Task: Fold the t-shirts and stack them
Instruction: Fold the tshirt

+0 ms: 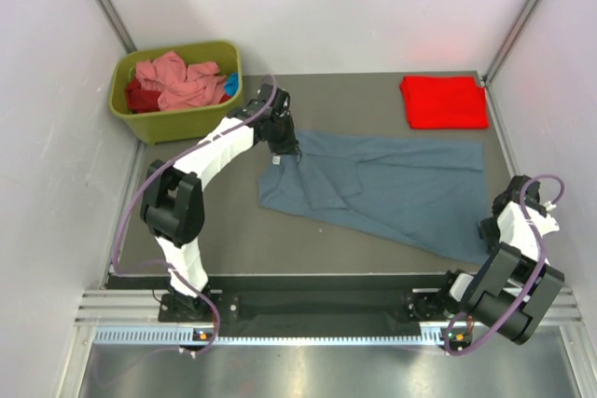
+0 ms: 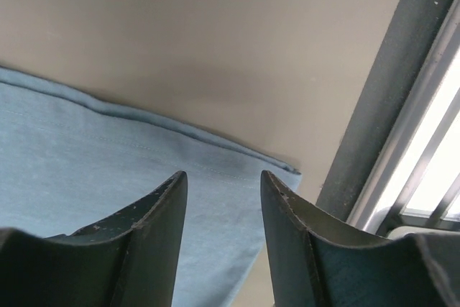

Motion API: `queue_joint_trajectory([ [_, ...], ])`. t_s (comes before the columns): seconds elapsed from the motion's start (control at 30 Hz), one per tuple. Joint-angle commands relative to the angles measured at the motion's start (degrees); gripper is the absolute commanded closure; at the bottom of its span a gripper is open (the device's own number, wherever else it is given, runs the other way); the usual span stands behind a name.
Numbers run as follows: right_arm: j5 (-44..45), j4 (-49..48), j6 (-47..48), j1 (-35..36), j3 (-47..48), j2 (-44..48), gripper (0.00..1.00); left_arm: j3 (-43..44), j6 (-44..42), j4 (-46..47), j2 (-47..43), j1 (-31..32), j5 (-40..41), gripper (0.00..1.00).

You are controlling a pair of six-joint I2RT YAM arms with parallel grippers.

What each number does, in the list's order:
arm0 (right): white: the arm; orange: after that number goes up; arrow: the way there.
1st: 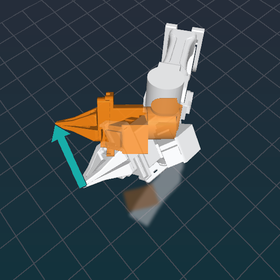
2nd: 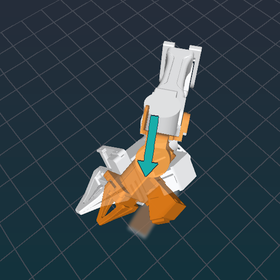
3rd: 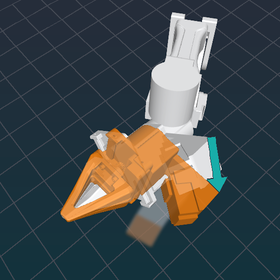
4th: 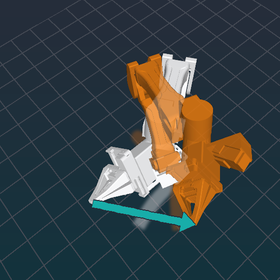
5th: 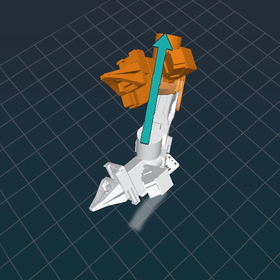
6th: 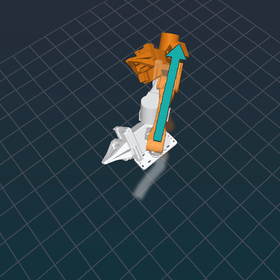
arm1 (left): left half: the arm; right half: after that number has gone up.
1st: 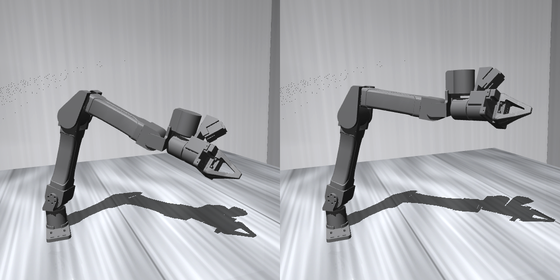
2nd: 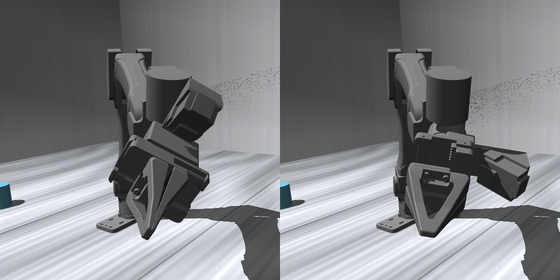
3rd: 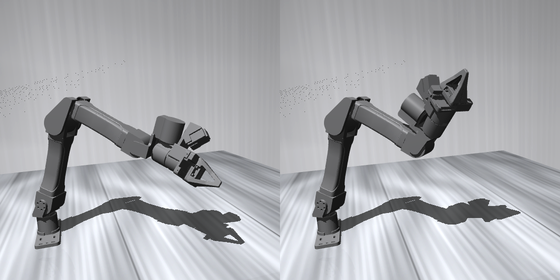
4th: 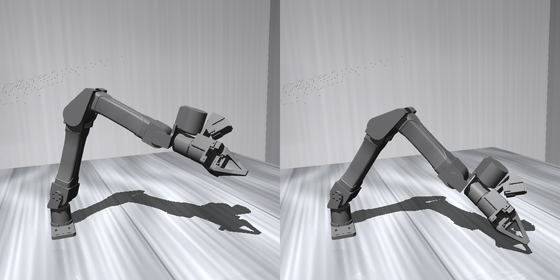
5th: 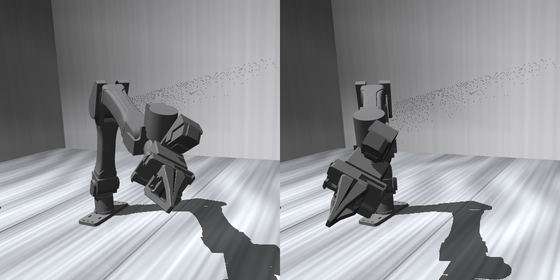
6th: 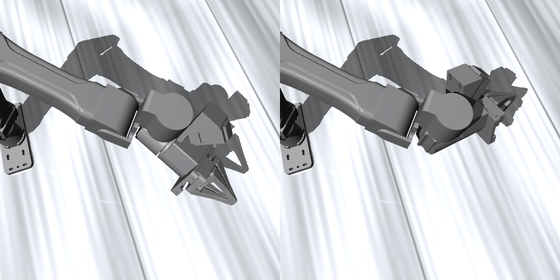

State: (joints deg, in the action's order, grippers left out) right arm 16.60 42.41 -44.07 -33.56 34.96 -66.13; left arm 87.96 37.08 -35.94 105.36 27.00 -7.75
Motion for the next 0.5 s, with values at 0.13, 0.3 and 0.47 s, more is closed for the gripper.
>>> queue_joint_trajectory([
  [0.13,1.5,2.2,0.7,-0.7,0.6,2.2,0.55,2.6,0.2,4.7,2.9,-2.0,-3.8,1.00],
  [0.3,0.7,3.4,0.2,-0.6,0.9,0.7,0.55,4.1,1.0,5.3,5.6,-2.8,-5.2,1.00],
  [0.47,0.4,1.8,0.7,-0.7,0.2,-0.4,0.55,6.3,1.4,5.4,7.6,-3.7,-5.2,1.00],
])
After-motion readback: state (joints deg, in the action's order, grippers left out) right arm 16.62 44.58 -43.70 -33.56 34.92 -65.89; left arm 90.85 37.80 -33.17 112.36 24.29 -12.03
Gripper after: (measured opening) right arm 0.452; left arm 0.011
